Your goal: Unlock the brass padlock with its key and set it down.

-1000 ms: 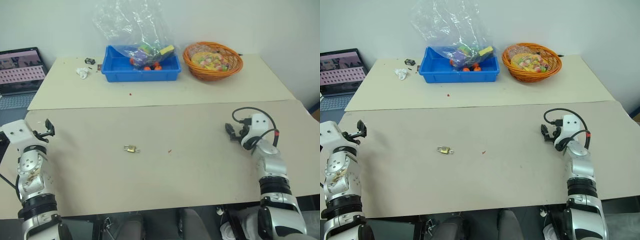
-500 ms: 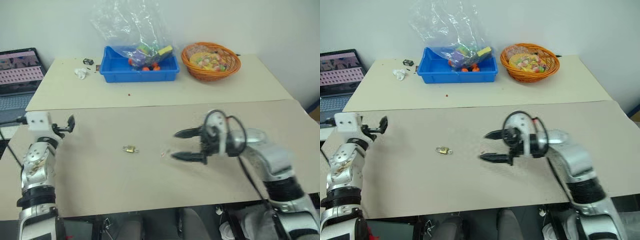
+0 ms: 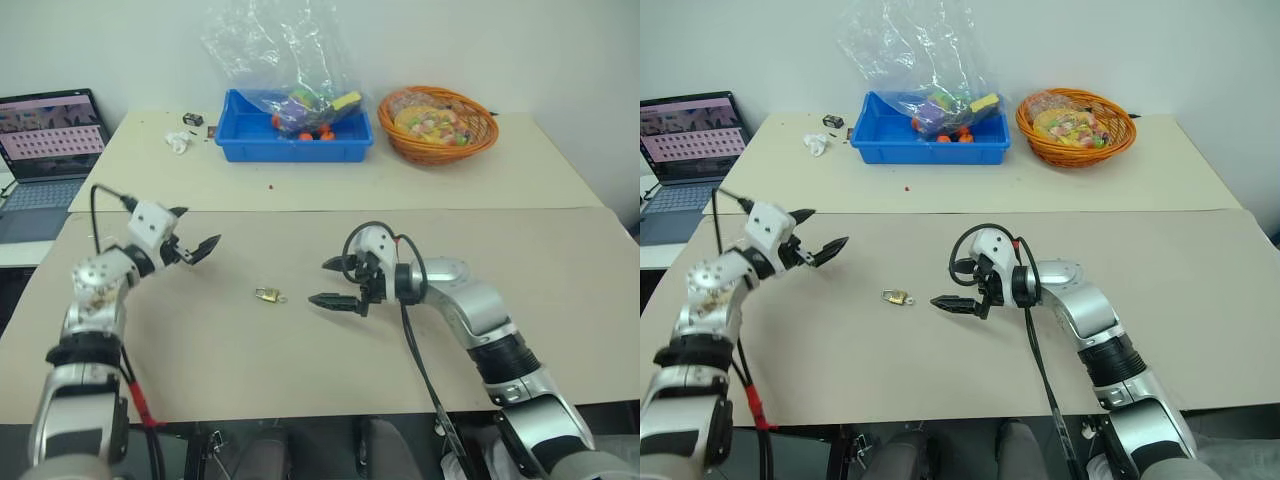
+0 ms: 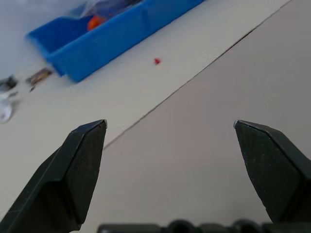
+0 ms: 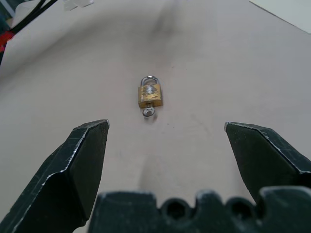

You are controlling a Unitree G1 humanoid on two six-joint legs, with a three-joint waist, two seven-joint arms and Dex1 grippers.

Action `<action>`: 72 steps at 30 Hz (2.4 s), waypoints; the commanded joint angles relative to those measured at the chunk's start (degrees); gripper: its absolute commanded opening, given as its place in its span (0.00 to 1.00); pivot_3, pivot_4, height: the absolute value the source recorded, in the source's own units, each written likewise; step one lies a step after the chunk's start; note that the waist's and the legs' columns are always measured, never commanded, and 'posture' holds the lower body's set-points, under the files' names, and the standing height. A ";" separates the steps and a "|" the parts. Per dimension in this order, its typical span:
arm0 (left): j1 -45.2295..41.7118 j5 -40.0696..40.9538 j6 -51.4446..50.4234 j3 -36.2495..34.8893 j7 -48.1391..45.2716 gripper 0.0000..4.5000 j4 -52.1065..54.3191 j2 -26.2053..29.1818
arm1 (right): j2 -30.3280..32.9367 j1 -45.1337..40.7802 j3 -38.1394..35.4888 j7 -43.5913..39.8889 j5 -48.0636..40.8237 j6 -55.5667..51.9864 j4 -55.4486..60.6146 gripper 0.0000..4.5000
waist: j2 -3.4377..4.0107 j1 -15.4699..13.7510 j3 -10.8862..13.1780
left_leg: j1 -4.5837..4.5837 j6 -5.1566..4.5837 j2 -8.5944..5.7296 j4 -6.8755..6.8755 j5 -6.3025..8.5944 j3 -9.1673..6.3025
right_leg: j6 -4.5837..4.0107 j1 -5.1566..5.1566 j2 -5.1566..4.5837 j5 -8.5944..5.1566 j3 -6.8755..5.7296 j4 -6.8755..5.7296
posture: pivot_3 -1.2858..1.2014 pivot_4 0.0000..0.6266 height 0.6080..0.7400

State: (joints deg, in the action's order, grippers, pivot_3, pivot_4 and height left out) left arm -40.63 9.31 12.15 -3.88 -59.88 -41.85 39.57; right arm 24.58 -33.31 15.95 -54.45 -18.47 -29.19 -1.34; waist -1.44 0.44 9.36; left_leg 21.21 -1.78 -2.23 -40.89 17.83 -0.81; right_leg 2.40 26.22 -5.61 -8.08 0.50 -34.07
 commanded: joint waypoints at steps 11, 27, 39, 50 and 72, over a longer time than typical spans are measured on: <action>-24.49 8.18 -10.33 32.96 -32.62 0.99 -15.84 2.50 | 2.10 7.78 -6.55 6.56 1.05 -0.18 5.70 1.00 | -0.04 1.96 0.04 | -0.02 -0.48 0.11 -0.14 0.27 0.22 | 0.12 -0.01 0.13 -0.08 0.13 -0.01 | 0.52 0.24 0.91; -17.59 3.33 15.13 37.04 -32.62 0.99 -25.03 -3.26 | 3.78 13.17 -11.65 11.65 -0.19 -5.40 13.83 1.00 | -0.08 0.63 0.08 | 0.06 -0.62 0.16 -0.30 0.35 0.37 | 0.11 0.04 0.14 -0.08 0.23 -0.01 | 0.52 0.24 0.91; -17.99 -1.38 6.78 35.73 -32.62 0.88 -28.17 -6.10 | 4.21 13.42 -13.69 12.68 -2.03 -6.65 16.27 1.00 | -0.06 0.36 0.06 | -0.06 -0.70 0.16 -0.62 0.40 0.37 | 0.13 -0.18 0.15 -0.08 0.23 -0.07 | 0.52 0.24 0.91; -18.75 -1.86 3.05 36.66 -32.62 0.19 -27.33 -5.63 | 3.93 13.21 -14.23 14.45 -1.85 -6.98 17.01 1.00 | -0.06 0.65 0.06 | -0.07 -0.74 0.20 -0.77 0.42 0.40 | 0.14 -0.17 0.19 -0.08 0.29 -0.11 | 0.52 0.24 0.91; 23.60 -51.94 16.35 16.25 39.28 0.19 43.15 -5.44 | 4.80 7.48 -13.13 14.22 -2.41 -10.26 14.08 1.00 | -0.01 0.30 0.05 | 0.08 -0.66 0.25 -0.44 0.40 0.44 | 0.26 0.10 0.04 0.05 0.41 0.02 | 0.52 0.24 0.91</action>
State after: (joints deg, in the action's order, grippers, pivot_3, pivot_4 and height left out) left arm -18.67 -36.80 29.67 14.37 -27.22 -2.76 33.68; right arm 28.84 -24.23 4.03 -39.88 -19.44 -38.35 12.09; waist -1.45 0.74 9.41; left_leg 21.16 -2.44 -1.98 -41.24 18.22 -0.31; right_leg 2.64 26.25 -5.59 -8.02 0.93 -34.06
